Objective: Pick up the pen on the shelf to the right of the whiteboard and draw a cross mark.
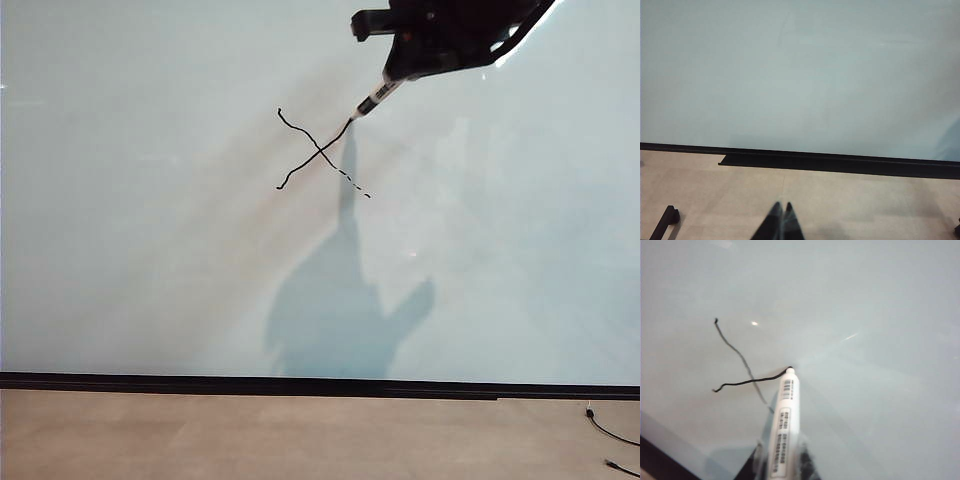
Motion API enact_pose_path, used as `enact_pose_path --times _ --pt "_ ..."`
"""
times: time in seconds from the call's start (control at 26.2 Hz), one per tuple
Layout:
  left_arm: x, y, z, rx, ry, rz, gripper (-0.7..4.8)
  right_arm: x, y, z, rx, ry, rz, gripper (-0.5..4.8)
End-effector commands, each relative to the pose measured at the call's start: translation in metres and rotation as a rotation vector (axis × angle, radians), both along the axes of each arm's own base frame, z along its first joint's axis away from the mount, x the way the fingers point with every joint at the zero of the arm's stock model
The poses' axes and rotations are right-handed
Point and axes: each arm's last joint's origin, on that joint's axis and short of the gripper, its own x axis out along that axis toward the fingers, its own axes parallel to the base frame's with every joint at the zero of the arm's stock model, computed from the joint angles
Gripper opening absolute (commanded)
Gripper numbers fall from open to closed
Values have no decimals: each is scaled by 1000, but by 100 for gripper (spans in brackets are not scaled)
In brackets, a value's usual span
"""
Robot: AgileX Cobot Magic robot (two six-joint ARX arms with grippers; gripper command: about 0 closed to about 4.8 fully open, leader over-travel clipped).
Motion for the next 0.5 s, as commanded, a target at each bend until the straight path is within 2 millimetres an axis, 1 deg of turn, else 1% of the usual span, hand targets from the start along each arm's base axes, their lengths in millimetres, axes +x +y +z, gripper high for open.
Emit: enact_pose_path --times 0.04,0.19,0.5 --pt "0 0 2 4 -11 -4 -4 -3 -6 14 21 -66 -60 -9" --pt "0 0 2 4 -11 -4 -4 -7 -11 21 14 -80 -84 -9" --pt "0 0 2 4 -11 -5 -4 -10 -8 20 7 -67 -47 -9"
